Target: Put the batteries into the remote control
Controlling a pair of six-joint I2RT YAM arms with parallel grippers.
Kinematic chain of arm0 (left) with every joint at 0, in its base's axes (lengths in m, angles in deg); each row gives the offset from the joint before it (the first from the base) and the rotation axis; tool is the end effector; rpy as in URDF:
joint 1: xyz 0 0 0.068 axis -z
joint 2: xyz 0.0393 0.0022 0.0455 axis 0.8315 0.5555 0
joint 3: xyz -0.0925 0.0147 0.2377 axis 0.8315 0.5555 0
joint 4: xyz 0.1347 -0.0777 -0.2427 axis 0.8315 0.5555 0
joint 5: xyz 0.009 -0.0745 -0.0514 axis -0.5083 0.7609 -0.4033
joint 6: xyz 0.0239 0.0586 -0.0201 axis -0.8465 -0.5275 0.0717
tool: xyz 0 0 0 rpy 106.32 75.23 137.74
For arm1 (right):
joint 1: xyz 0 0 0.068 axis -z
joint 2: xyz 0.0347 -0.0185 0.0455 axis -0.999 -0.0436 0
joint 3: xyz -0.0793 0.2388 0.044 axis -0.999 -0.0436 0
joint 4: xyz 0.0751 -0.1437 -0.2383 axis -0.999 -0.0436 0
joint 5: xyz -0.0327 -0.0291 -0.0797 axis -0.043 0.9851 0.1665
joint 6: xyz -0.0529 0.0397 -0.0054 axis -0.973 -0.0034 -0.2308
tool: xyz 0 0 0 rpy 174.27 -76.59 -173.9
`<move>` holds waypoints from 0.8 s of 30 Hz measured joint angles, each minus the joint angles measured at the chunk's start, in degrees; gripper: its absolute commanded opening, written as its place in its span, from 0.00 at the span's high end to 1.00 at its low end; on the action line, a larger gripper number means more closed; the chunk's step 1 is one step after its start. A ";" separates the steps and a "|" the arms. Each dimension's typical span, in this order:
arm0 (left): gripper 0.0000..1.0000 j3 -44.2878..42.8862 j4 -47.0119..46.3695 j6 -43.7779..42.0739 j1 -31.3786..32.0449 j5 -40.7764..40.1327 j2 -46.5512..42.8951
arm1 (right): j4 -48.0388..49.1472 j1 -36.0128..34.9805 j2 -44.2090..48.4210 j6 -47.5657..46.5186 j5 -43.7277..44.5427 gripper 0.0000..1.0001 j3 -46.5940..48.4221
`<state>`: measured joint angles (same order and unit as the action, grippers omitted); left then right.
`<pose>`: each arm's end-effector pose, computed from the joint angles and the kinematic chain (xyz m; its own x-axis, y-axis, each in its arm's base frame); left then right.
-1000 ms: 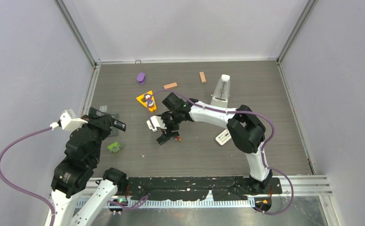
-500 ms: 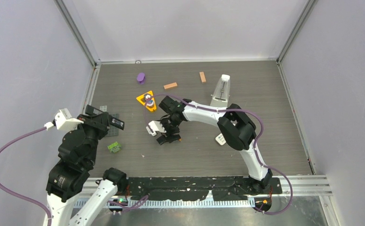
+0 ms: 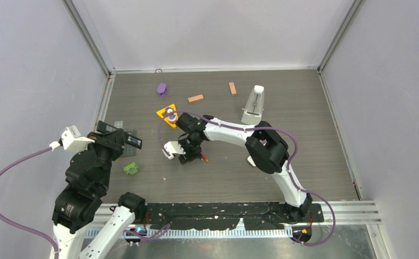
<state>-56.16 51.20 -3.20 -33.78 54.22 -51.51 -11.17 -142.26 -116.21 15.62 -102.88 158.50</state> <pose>0.1034 -0.0131 0.3980 0.0069 -0.6981 -0.7159 -0.2141 0.6983 -0.6830 0.2579 0.4053 0.1211 0.5345 -0.6603 -0.5276 -0.8272 -0.5368 -0.1661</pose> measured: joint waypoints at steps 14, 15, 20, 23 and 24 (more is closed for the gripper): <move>1.00 -0.02 0.02 0.00 0.00 -0.63 -0.94 | -10.47 -0.28 -3.23 -0.61 4.70 0.37 7.19; 1.00 -0.02 0.02 0.00 0.00 -0.66 -0.98 | -11.15 -0.28 -3.63 -0.59 4.74 0.37 7.76; 1.00 -0.02 0.02 0.00 0.00 -0.92 -1.01 | -13.73 -0.59 -5.20 -0.31 4.76 0.38 10.54; 1.00 -0.02 0.04 -0.02 0.00 -1.27 -1.03 | -14.86 -0.76 -5.88 -0.13 5.07 0.42 11.69; 1.00 -0.04 0.04 -0.04 0.00 -1.33 -1.03 | -15.30 -0.83 -6.08 -0.07 5.18 0.45 12.04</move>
<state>-56.21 51.24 -3.24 -33.78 52.89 -52.54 -26.47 -143.09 -122.28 15.56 -97.70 170.54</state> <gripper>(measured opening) 0.154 0.607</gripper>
